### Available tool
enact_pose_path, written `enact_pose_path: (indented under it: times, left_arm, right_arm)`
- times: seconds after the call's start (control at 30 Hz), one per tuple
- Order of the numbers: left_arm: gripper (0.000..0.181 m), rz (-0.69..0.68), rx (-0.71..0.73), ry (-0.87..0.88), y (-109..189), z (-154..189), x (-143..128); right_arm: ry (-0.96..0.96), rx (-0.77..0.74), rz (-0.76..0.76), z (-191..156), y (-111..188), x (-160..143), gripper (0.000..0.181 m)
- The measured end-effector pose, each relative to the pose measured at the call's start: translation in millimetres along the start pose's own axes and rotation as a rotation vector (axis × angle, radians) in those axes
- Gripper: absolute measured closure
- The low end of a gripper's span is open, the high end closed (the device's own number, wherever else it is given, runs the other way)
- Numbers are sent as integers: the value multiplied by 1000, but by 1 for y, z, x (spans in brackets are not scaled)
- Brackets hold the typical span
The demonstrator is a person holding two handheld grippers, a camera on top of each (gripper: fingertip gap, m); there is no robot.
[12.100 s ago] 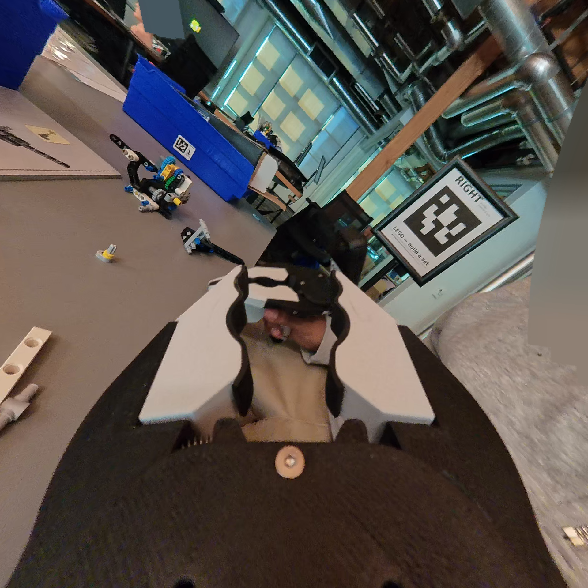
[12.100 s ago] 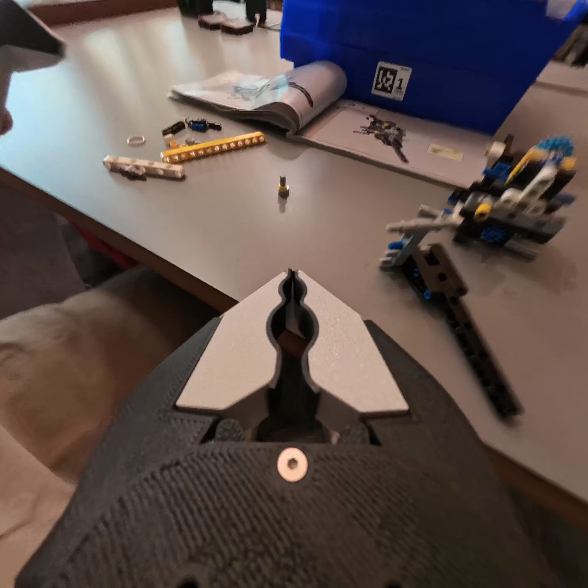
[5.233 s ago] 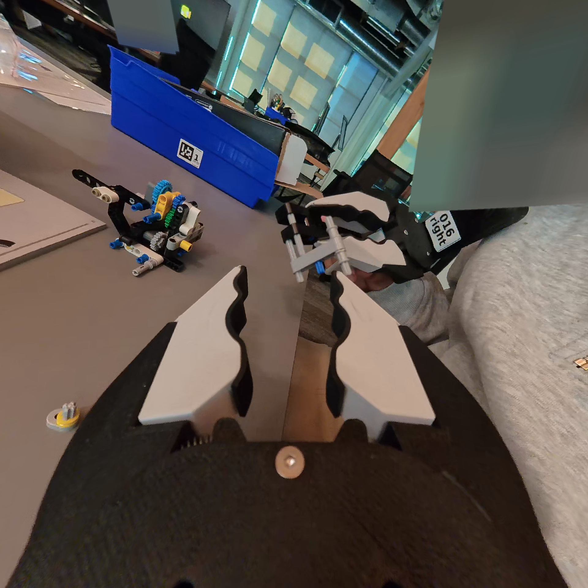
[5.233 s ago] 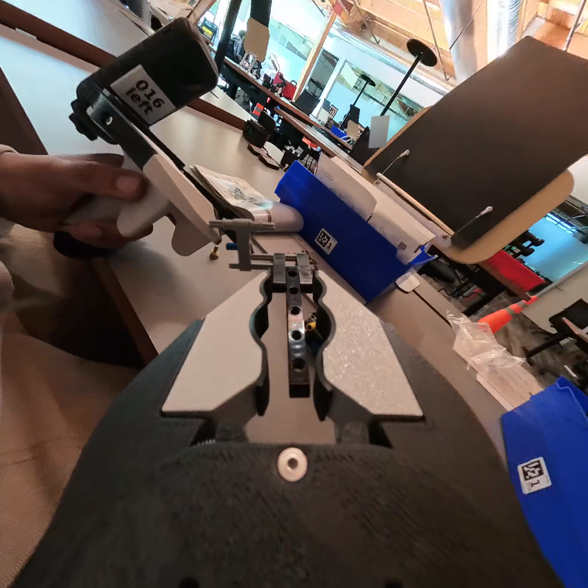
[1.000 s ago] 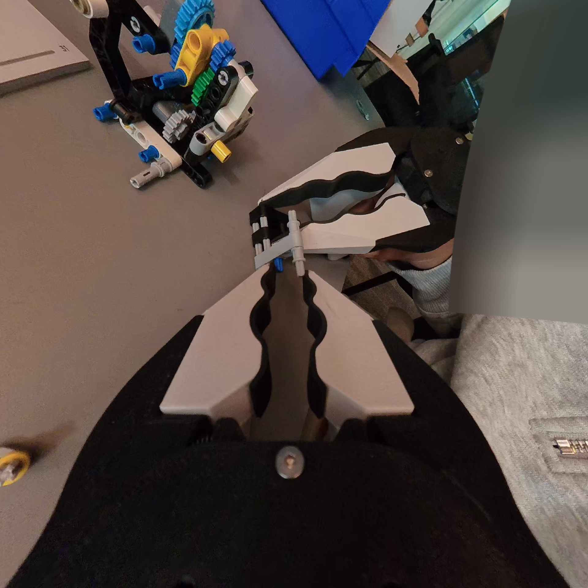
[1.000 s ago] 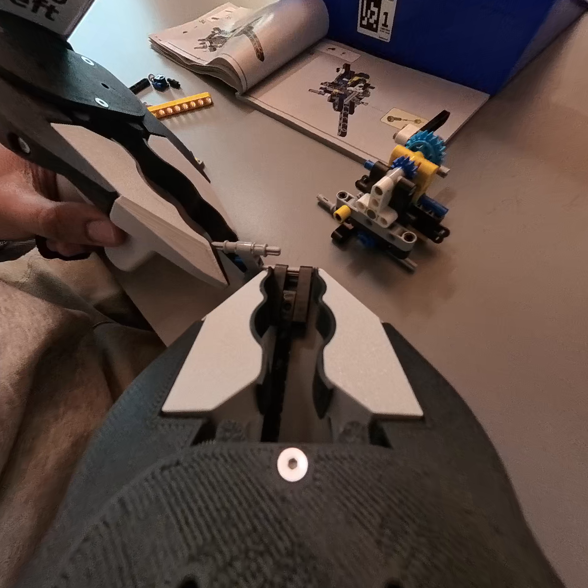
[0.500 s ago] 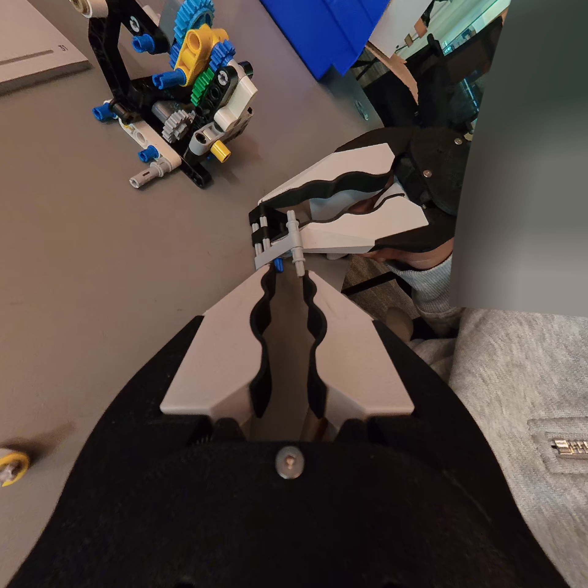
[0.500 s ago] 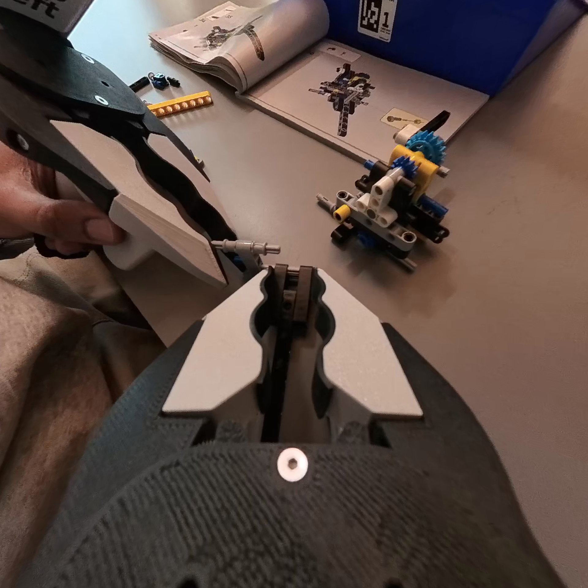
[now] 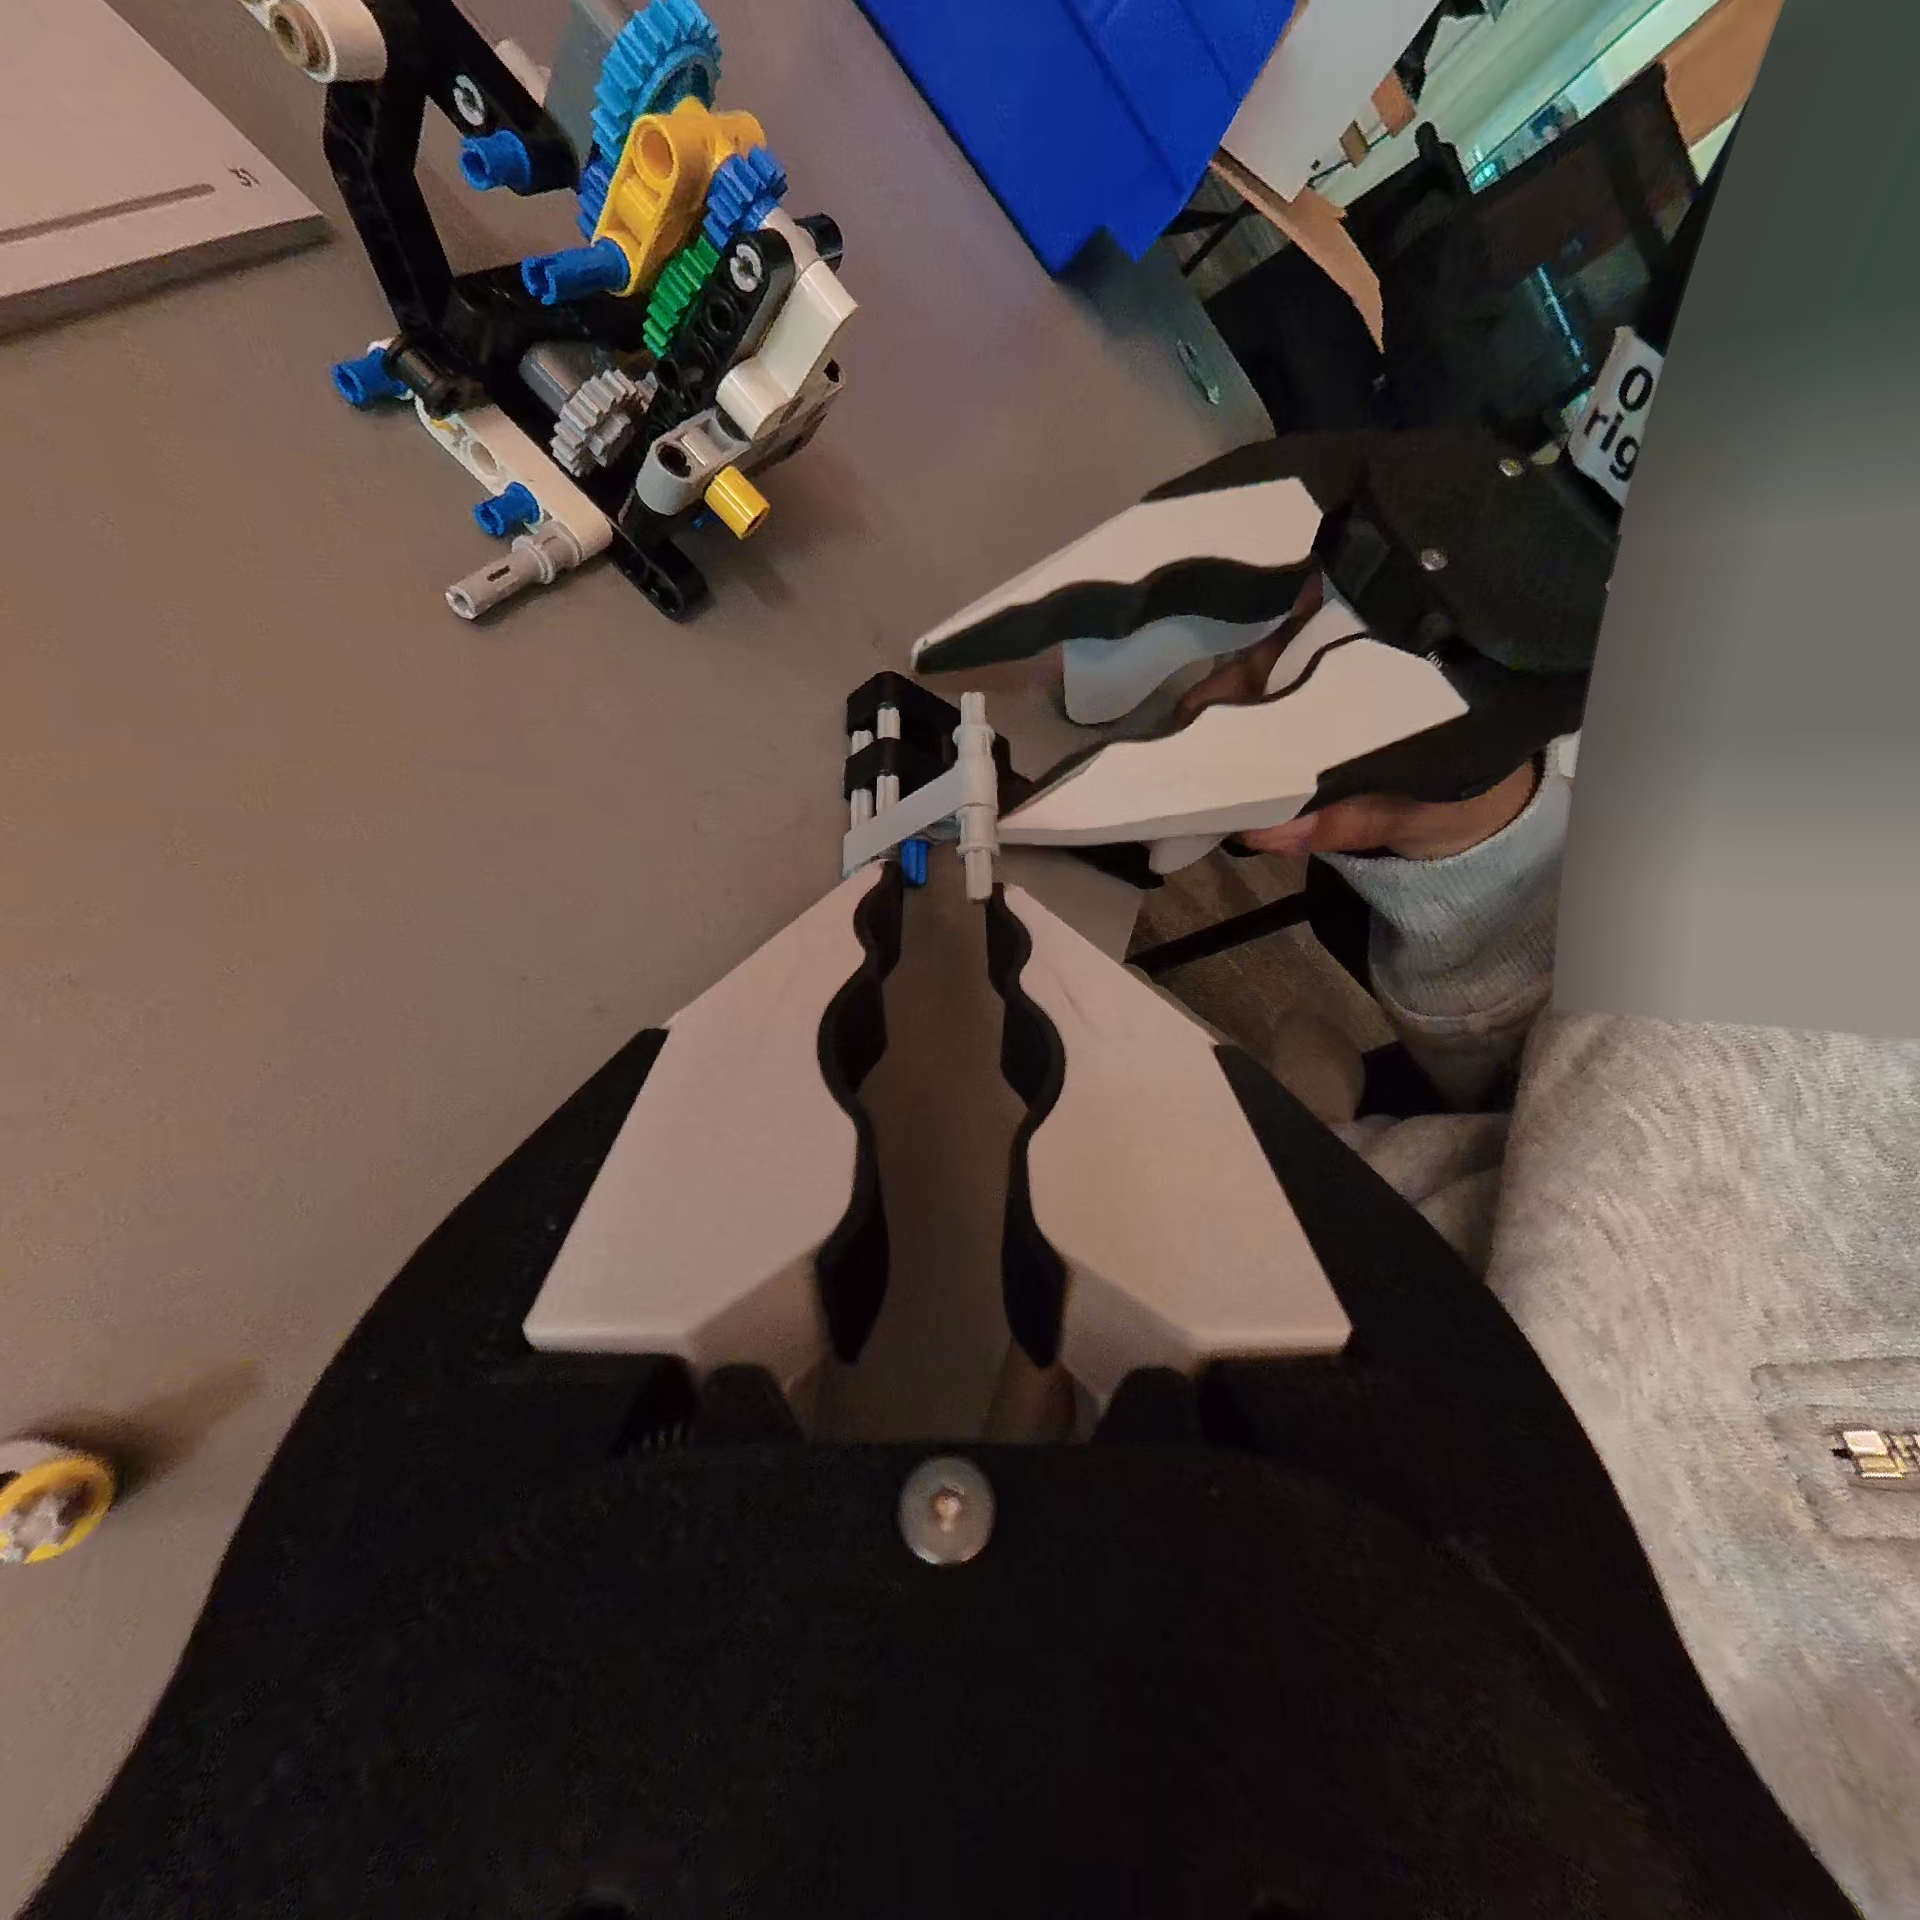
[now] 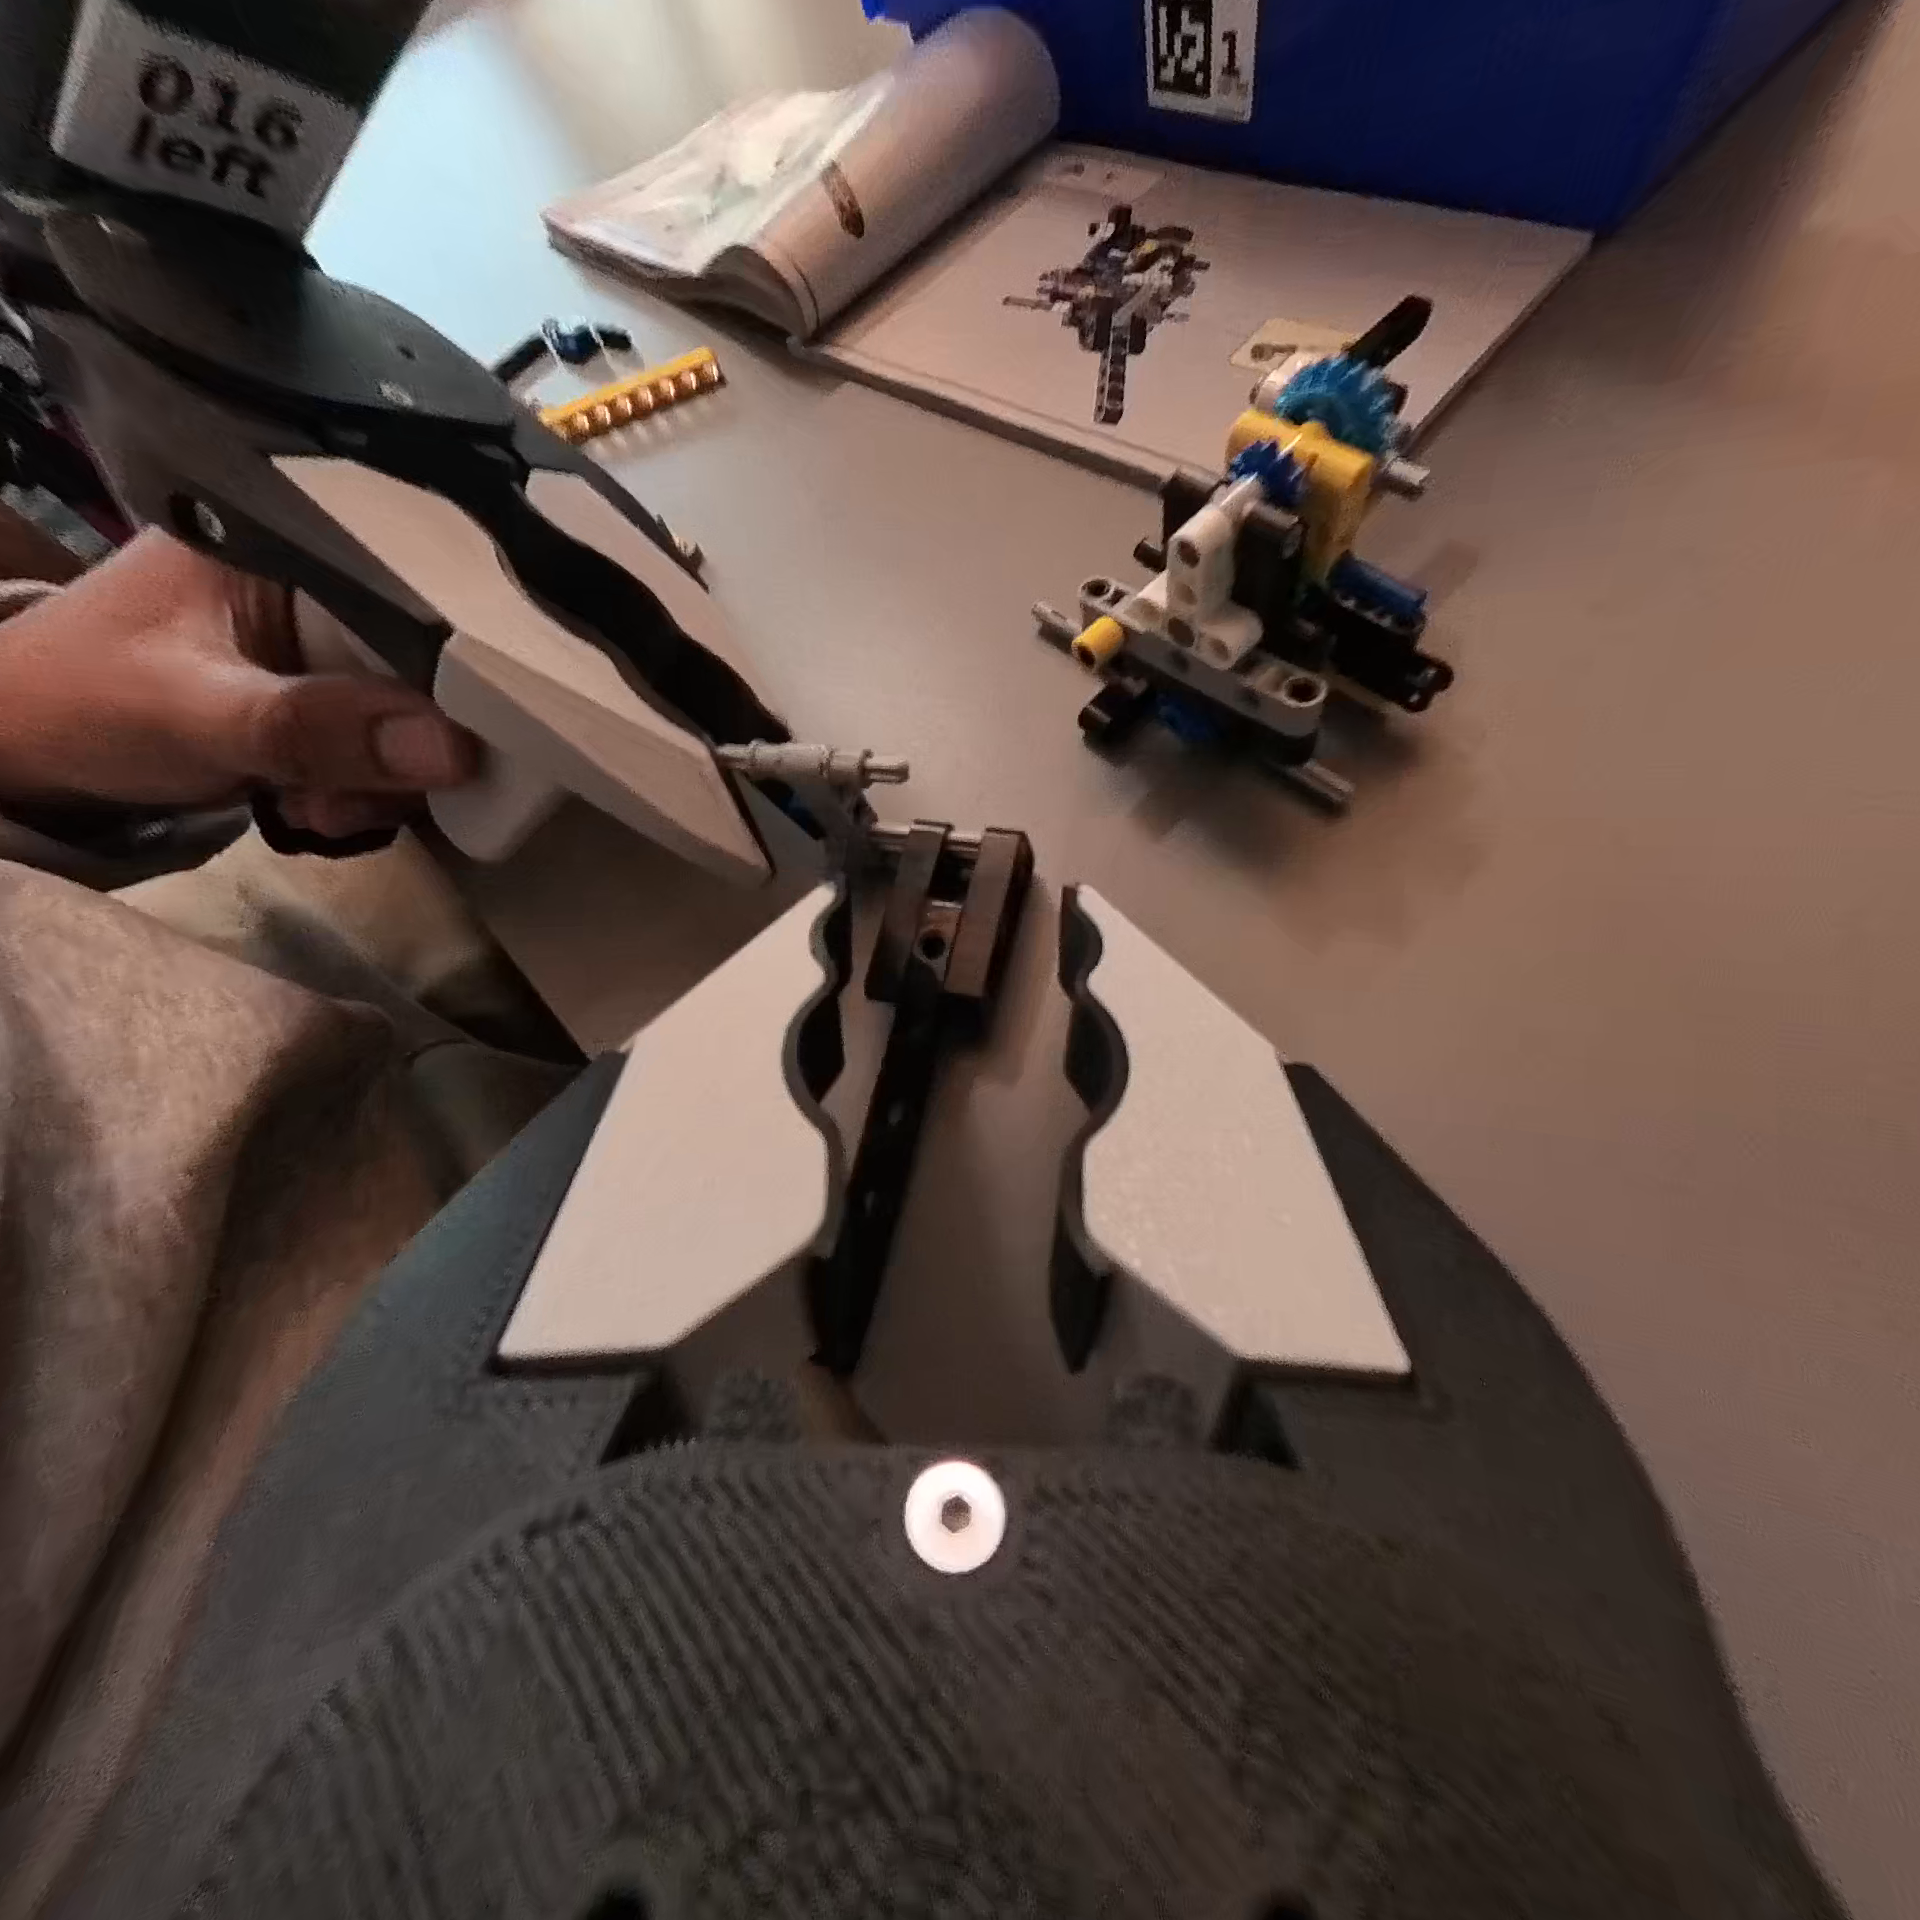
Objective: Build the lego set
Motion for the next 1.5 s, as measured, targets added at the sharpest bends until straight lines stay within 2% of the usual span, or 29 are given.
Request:
enact_pose_path:
  times: [0.6, 0.97, 1.13, 1.4, 1.5]
  left_arm:
    - [169, 34, 38, 11, 2, -2, 1]
    - [169, 65, 88, -5, 3, -2, 2]
    - [179, 40, 114, -13, 1, -2, 1]
    - [178, 34, 106, -16, 0, -2, 0]
    - [172, 39, 106, -27, 1, 0, 1]
  right_arm:
    - [79, -66, -3, -9, -1, -1, 157]
    - [92, -63, 2, -12, 1, -4, 154]
    - [97, -73, 2, -15, -1, -3, 154]
    - [64, -67, 5, -13, -2, -3, 155]
    - [40, -59, 3, -12, -2, -3, 155]
Point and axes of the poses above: each gripper's, where its closed fingertips meet, y back along the fingers, x out of its top, z = x × y across the jaws, the point moved 8 cm from there along y, back along the fingers, and after that the axes turned 6 degrees about -x, right-handed, at the moved point
